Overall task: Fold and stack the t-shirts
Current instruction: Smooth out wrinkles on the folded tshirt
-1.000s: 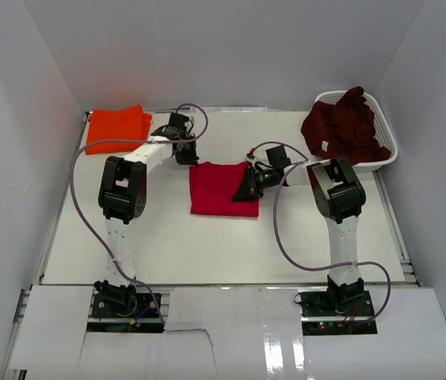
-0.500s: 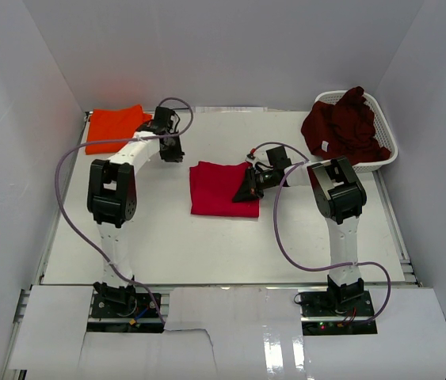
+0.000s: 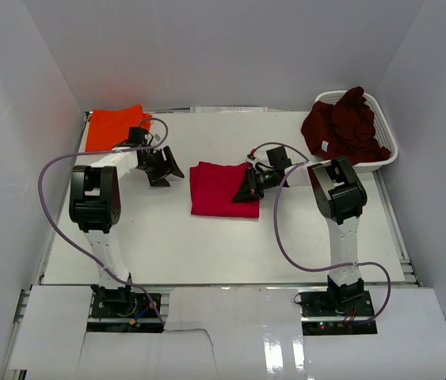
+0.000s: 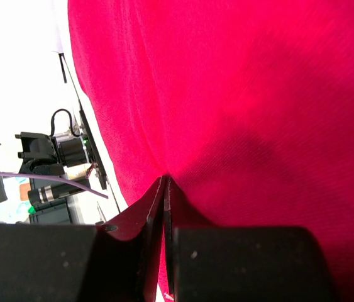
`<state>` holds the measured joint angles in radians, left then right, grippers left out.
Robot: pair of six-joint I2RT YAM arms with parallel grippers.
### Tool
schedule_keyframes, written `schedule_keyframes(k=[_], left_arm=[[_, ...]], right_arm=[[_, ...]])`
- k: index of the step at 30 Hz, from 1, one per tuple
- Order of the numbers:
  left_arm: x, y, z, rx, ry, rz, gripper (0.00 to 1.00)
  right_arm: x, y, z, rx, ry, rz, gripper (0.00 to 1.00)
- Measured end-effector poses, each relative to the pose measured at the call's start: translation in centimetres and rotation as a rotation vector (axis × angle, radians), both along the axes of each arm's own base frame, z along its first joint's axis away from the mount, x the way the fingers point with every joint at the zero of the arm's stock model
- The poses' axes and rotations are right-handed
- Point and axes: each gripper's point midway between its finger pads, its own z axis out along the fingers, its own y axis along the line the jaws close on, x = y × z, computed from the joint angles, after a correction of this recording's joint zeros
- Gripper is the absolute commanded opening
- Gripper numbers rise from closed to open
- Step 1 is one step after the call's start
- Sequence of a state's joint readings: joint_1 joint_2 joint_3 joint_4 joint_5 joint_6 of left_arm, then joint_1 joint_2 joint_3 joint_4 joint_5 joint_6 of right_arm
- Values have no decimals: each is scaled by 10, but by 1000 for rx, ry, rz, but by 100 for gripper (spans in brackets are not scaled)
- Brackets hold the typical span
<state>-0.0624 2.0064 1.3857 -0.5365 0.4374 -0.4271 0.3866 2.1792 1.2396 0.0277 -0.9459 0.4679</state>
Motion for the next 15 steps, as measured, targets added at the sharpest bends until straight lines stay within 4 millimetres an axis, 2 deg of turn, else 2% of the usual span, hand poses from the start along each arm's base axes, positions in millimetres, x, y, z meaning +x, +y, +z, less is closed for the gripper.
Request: schedule_keyframes(k=[8,15], left_arm=[[-12,-29,2,-152,-2,-69,76],[-13,-35,3,-194,-10,-76,75]], right_arm=[[0,0,0,0,0,0,8],[0,0,0,0,0,0,8]])
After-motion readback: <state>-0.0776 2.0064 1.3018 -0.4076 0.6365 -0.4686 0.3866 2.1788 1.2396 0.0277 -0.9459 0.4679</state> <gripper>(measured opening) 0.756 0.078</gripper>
